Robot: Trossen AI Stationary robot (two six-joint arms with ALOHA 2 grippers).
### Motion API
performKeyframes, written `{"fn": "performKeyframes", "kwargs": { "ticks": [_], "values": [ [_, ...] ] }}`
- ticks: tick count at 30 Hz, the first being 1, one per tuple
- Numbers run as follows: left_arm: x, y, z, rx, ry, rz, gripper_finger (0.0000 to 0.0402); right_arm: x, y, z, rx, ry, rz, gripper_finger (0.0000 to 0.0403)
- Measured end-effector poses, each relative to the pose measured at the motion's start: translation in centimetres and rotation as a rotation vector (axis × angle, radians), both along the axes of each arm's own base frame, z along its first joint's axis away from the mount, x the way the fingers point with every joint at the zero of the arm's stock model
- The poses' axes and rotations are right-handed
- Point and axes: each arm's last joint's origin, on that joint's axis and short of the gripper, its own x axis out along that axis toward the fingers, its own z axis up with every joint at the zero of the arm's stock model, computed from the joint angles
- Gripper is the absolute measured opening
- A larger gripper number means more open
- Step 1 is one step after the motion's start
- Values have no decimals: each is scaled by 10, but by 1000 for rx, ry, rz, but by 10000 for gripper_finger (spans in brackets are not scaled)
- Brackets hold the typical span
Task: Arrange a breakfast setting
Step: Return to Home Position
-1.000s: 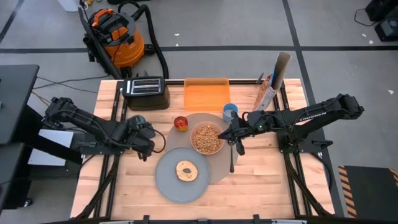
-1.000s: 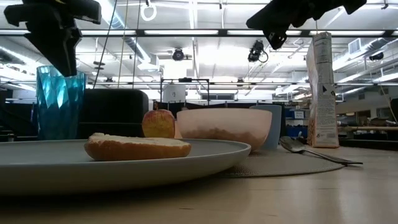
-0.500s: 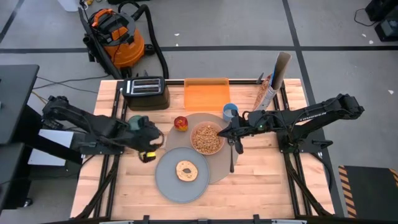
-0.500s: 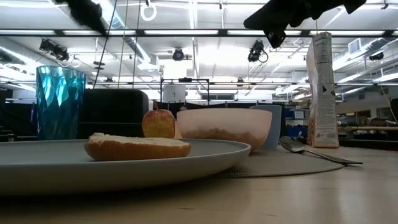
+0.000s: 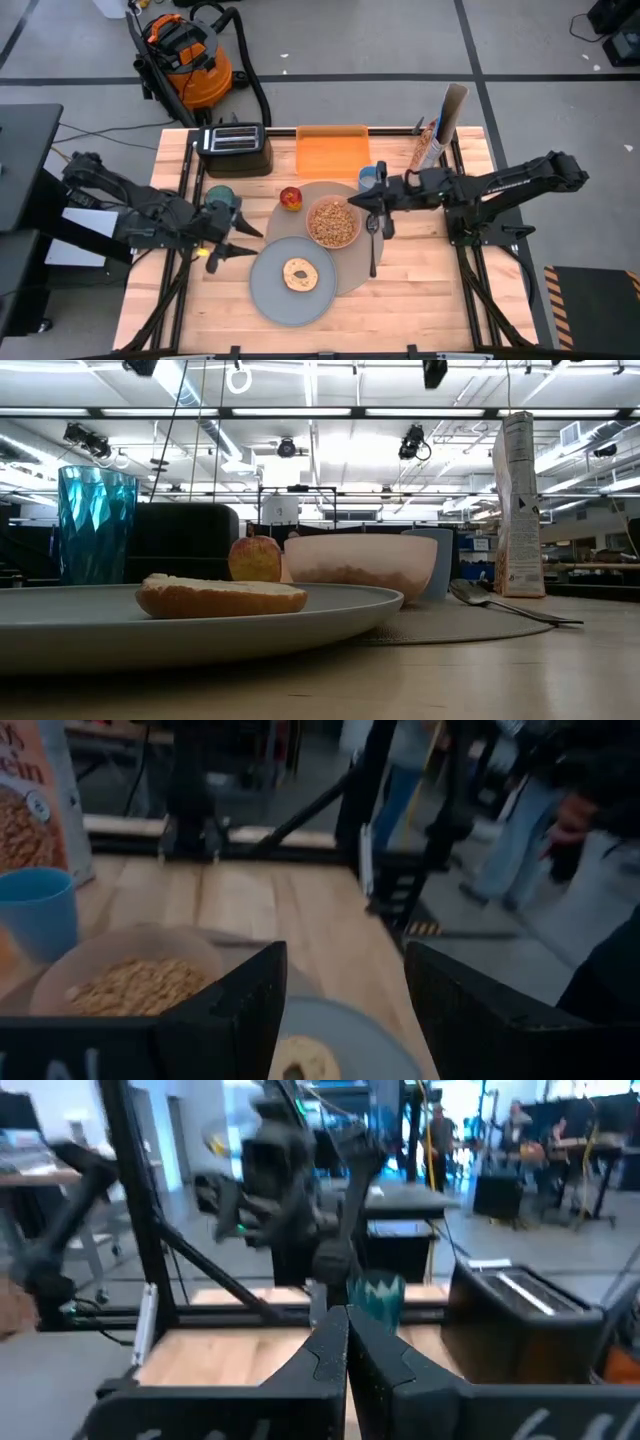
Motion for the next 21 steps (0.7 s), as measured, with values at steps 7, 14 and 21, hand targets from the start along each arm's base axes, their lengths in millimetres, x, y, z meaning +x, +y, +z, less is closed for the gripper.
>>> {"fn": "performKeyframes", "kwargs": {
  "ticks": [7,14,21],
  "values": [
    [-25,19,-22,-78,-145,2,211,-35,1,30,-10,-125,34,11],
    [-47,38,-46,-168,-194,-45,211,-64,-3,38,-5,-99,35,15],
    [-50,48,-73,-166,-210,-60,211,-66,-5,34,18,-52,-16,14]
  ]
}}
